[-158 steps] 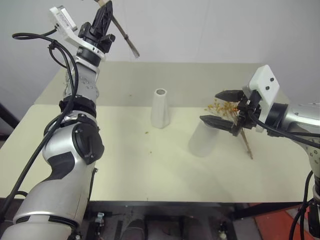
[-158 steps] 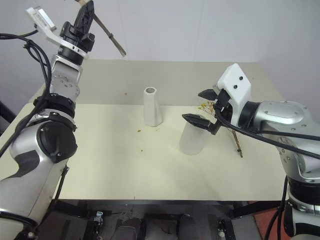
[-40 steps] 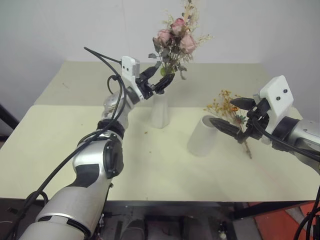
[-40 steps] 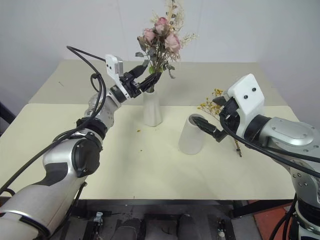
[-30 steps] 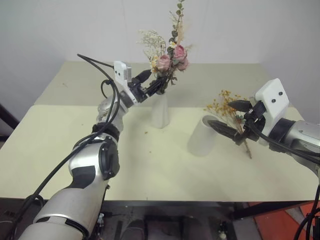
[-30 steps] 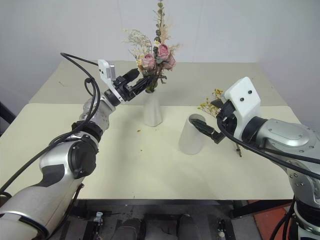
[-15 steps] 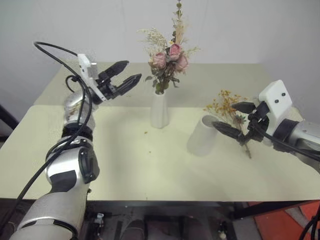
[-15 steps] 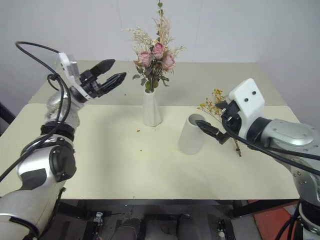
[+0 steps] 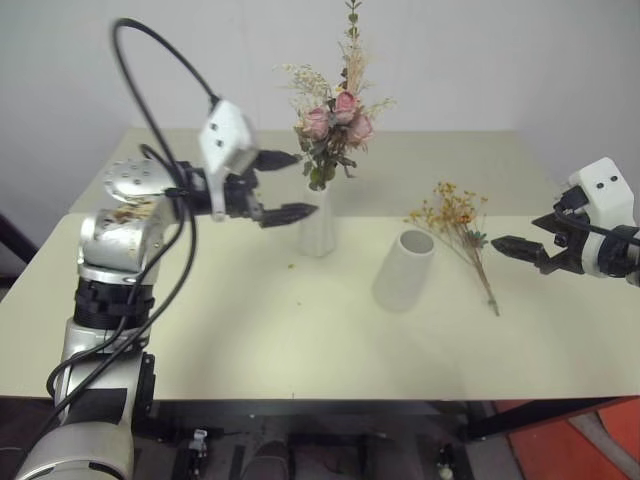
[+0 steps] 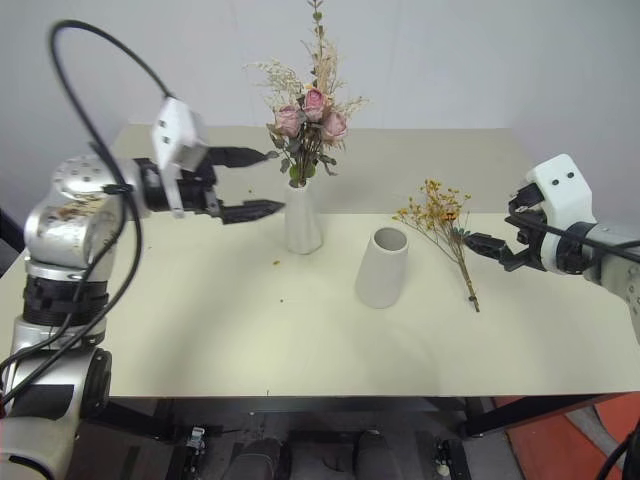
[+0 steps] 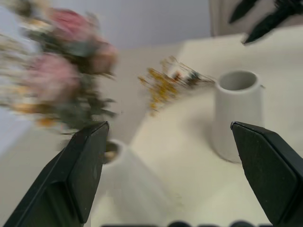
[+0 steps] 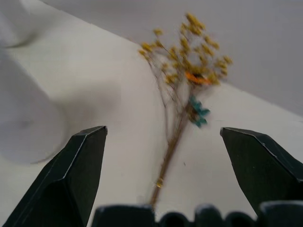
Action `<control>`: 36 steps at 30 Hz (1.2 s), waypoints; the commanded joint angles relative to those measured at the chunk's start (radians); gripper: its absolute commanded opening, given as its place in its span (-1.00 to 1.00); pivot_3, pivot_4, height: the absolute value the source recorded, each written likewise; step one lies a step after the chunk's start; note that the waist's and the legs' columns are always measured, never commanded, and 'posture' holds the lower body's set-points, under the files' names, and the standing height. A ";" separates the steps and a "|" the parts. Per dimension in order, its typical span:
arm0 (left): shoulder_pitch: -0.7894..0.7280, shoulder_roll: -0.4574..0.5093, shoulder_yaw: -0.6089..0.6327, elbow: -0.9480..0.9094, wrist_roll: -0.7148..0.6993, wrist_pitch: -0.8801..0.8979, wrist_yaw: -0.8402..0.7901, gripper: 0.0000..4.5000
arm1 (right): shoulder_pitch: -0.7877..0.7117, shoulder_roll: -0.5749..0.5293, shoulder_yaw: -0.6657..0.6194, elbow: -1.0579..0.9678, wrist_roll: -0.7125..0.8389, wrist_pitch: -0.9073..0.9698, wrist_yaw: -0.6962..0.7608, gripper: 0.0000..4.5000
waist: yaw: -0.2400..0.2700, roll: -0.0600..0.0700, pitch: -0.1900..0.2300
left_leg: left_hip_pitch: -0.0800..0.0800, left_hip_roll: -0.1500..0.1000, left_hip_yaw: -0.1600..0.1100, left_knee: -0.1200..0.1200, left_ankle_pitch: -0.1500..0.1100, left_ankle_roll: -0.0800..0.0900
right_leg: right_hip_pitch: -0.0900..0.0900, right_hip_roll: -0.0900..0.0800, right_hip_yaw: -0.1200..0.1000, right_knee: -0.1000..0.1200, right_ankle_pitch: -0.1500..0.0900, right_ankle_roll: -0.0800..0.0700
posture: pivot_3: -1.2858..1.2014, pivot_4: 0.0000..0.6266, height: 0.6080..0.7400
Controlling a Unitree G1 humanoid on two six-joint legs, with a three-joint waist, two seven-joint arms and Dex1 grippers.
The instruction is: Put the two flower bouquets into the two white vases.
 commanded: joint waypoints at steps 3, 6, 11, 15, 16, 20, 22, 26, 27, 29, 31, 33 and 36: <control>-0.081 0.062 -0.134 -0.065 0.039 0.051 -0.054 0.99 | -0.191 0.088 0.136 0.333 -0.162 -0.131 0.057 1.00 | -0.020 0.000 0.000 | 0.001 0.000 0.000 -0.002 0.000 0.000 | 0.000 0.001 0.002 0.000 0.000 0.000 | 0.03 -0.52 1.00; -0.102 0.054 -0.128 -0.064 0.000 0.079 -0.058 0.99 | -0.293 0.131 0.221 0.497 -0.242 -0.177 0.131 1.00 | -0.025 0.001 0.000 | 0.003 0.000 0.003 -0.005 0.000 0.000 | -0.001 0.002 0.006 0.000 0.000 0.000 | 0.03 -0.52 1.00; -0.089 0.057 -0.147 -0.091 0.002 0.073 -0.054 0.99 | -0.421 0.211 0.290 0.720 -0.343 -0.261 0.208 1.00 | -0.027 0.001 0.000 | 0.002 -0.001 0.005 -0.005 0.000 0.000 | -0.002 0.001 0.008 -0.001 0.000 0.000 | 0.03 -0.52 1.00; -0.065 0.055 -0.153 -0.109 0.008 0.066 -0.039 0.99 | -0.495 0.262 0.297 0.856 -0.397 -0.321 0.242 1.00 | -0.027 0.001 0.000 | 0.002 -0.002 0.005 -0.005 0.000 0.000 | -0.002 0.000 0.009 -0.001 0.000 0.001 | 0.03 -0.52 1.00; -0.058 0.057 -0.156 -0.113 0.013 0.064 -0.035 0.99 | -0.512 0.274 0.293 0.886 -0.406 -0.331 0.245 1.00 | -0.027 0.001 0.000 | 0.002 -0.002 0.005 -0.005 0.000 0.000 | -0.002 0.000 0.009 -0.001 0.000 0.001 | 0.03 -0.52 1.00; -0.051 0.050 -0.151 -0.120 0.005 0.071 -0.017 0.99 | -0.564 0.320 0.283 1.003 -0.444 -0.376 0.250 1.00 | -0.028 0.001 0.001 | 0.002 -0.002 0.005 -0.005 0.000 0.000 | -0.002 0.000 0.009 -0.001 0.000 0.001 | 0.03 -0.52 1.00; -0.046 0.049 -0.149 -0.124 0.004 0.069 -0.010 0.99 | -0.588 0.344 0.273 1.061 -0.458 -0.399 0.242 1.00 | -0.029 0.001 0.001 | 0.002 -0.002 0.005 -0.005 0.000 0.000 | -0.002 0.000 0.009 -0.001 0.000 0.001 | 0.03 -0.52 1.00; -0.037 0.052 -0.155 -0.128 0.012 0.056 0.000 0.99 | -0.621 0.385 0.253 1.163 -0.487 -0.442 0.203 1.00 | -0.035 0.001 0.001 | 0.002 -0.002 0.006 -0.005 0.000 0.000 | -0.002 0.000 0.009 0.000 0.000 0.000 | 0.03 -0.52 1.00; -0.037 0.052 -0.154 -0.129 0.011 0.058 0.003 0.99 | -0.626 0.391 0.249 1.180 -0.493 -0.452 0.197 1.00 | -0.036 0.001 0.001 | 0.002 -0.002 0.005 -0.005 0.000 0.000 | -0.002 0.000 0.010 0.000 0.001 0.000 | 0.03 -0.52 1.00; -0.037 0.054 -0.152 -0.129 0.010 0.059 0.007 0.99 | -0.634 0.403 0.237 1.208 -0.500 -0.471 0.183 1.00 | -0.036 0.002 0.001 | 0.002 -0.002 0.005 -0.005 0.000 0.000 | -0.002 0.000 0.010 0.000 0.001 0.000 | 0.03 -0.52 1.00; -0.035 0.057 -0.151 -0.132 0.013 0.057 0.013 0.99 | -0.636 0.415 0.227 1.238 -0.509 -0.492 0.160 1.00 | -0.038 0.002 0.001 | 0.002 -0.002 0.006 -0.005 0.000 0.000 | -0.002 0.000 0.010 0.000 0.001 0.000 | 0.03 -0.52 1.00; -0.033 0.058 -0.151 -0.135 0.016 0.057 0.021 1.00 | -0.636 0.425 0.212 1.261 -0.516 -0.514 0.138 0.92 | -0.039 0.002 0.001 | 0.003 -0.002 0.006 -0.005 0.000 0.000 | -0.002 0.000 0.010 0.000 0.001 0.001 | 0.03 -0.52 1.00; -0.029 0.061 -0.149 -0.142 0.018 0.064 0.034 1.00 | -0.639 0.437 0.182 1.284 -0.511 -0.539 0.120 0.62 | -0.040 0.002 0.001 | 0.003 -0.002 0.006 -0.005 0.000 0.000 | -0.002 0.000 0.011 0.000 0.001 0.001 | 0.03 -0.52 1.00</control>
